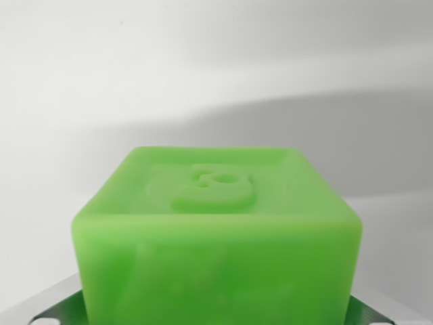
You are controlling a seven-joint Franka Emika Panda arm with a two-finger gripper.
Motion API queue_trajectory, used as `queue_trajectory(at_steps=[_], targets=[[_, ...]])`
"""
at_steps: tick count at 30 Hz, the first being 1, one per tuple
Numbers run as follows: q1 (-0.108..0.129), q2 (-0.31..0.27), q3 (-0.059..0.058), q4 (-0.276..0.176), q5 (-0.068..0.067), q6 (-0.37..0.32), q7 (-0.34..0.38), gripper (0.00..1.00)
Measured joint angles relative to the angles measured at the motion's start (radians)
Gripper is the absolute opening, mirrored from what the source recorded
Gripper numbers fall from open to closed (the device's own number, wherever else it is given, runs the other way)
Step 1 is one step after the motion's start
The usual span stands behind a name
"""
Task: Stack cube
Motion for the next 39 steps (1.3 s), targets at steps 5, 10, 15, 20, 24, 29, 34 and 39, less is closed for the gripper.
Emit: queue_trajectory(at_steps=[5, 10, 15, 20, 24, 29, 34, 39], targets=[[-0.008, 0.001, -0.011, 0.013, 0.0, -0.014, 0.0, 0.0], [-0.017, -0.001, -0.02, 0.026, 0.0, -0.029, -0.001, 0.0], [-0.026, -0.003, -0.029, 0.041, 0.0, -0.047, -0.001, 0.0], [-0.035, -0.004, -0.037, 0.054, 0.0, -0.061, -0.002, 0.0], [-0.042, -0.005, -0.042, 0.066, 0.0, -0.074, -0.002, 0.0], [-0.051, -0.006, -0.05, 0.082, 0.001, -0.09, -0.002, 0.0], [-0.06, -0.006, -0.059, 0.098, 0.001, -0.107, -0.002, 0.0], [-0.07, -0.006, -0.065, 0.115, 0.002, -0.124, -0.002, 0.0]])
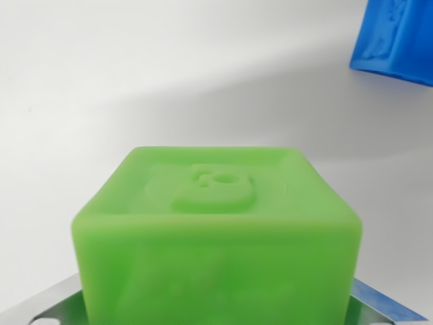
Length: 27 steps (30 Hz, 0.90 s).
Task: Stack cube
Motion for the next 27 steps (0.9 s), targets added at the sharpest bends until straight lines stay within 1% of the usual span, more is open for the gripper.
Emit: queue_trajectory(at_steps=[27], targets=[[-0.044, 0.01, -0.039, 0.1, 0.007, -0.088, 0.005, 0.0]])
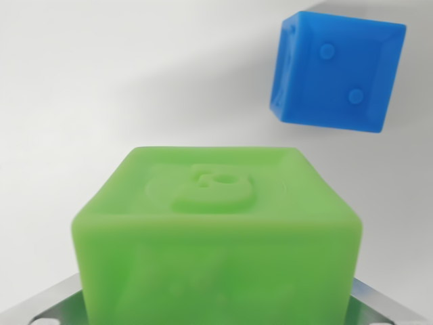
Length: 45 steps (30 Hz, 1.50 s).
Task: Stack cube
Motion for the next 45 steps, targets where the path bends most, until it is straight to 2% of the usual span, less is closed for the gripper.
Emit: queue_trajectory(at_steps=[20, 45], targets=[[-0.028, 0.024, -0.028, 0.089, 0.01, -0.068, 0.012, 0.0], [-0.059, 0.06, -0.056, 0.202, 0.023, -0.145, 0.03, 0.0]])
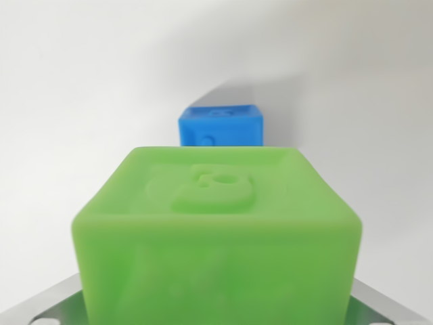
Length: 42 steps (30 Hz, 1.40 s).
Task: Stack cube
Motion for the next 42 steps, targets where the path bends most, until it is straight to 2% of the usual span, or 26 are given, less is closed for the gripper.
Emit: queue_trajectory(at_steps=[3, 10, 24, 32, 42], targets=[[-0.003, 0.008, 0.0, 0.003, 0.005, 0.003, 0.0, 0.0], [-0.003, 0.072, 0.004, 0.002, 0.027, 0.056, -0.011, 0.0], [-0.005, 0.15, 0.012, 0.001, 0.066, 0.134, -0.037, 0.0], [-0.009, 0.19, 0.02, 0.004, 0.085, 0.17, -0.051, 0.0], [-0.017, 0.222, 0.029, 0.009, 0.098, 0.198, -0.06, 0.0]])
